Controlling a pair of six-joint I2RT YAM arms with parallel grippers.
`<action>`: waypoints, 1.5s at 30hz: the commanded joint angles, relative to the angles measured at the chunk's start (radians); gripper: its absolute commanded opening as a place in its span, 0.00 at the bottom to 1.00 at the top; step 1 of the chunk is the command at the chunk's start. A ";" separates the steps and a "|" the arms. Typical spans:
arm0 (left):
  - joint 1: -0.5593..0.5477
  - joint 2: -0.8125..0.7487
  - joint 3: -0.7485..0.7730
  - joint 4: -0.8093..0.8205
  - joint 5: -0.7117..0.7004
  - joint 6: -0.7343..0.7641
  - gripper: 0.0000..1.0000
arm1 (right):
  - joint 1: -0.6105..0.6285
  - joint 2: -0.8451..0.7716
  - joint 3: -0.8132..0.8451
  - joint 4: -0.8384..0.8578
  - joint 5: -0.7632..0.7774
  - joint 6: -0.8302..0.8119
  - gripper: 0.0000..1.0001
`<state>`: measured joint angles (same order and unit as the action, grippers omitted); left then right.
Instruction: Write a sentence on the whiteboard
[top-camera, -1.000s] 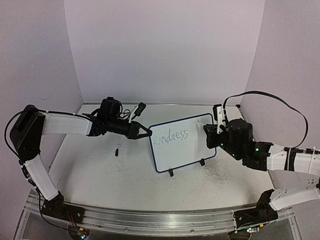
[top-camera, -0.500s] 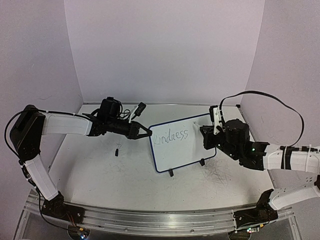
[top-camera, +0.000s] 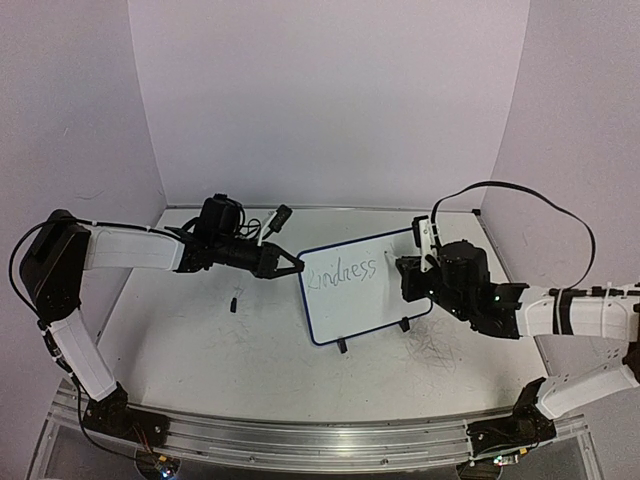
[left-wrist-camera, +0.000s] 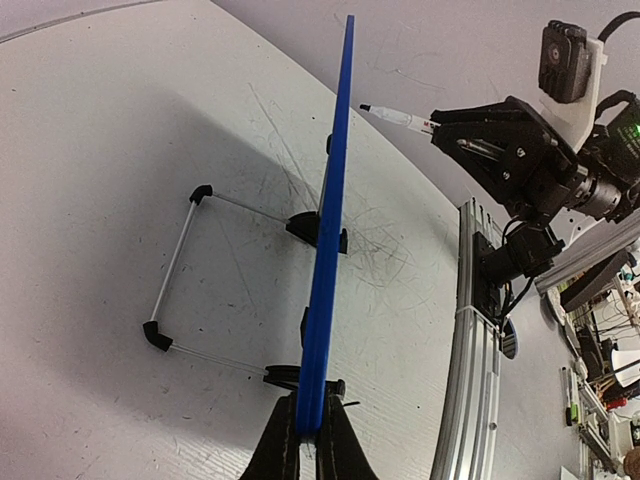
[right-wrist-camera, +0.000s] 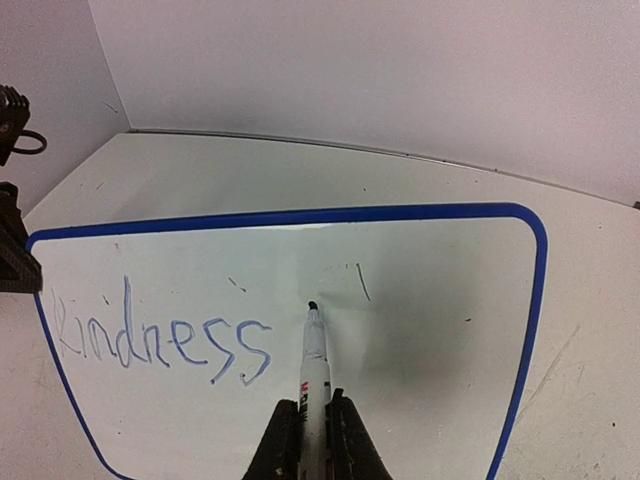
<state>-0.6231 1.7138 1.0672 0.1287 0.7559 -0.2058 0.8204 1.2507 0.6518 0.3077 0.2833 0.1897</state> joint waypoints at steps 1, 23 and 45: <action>0.002 -0.024 0.017 -0.044 -0.056 0.051 0.00 | -0.004 0.020 0.054 0.035 0.018 0.011 0.00; -0.001 -0.026 0.016 -0.047 -0.054 0.057 0.00 | -0.009 0.053 0.035 -0.013 0.090 0.061 0.00; -0.004 -0.030 0.022 -0.062 -0.064 0.063 0.00 | -0.009 0.044 0.033 -0.025 0.014 0.062 0.00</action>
<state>-0.6250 1.7113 1.0676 0.1205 0.7509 -0.1992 0.8185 1.2831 0.6666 0.2737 0.2751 0.2369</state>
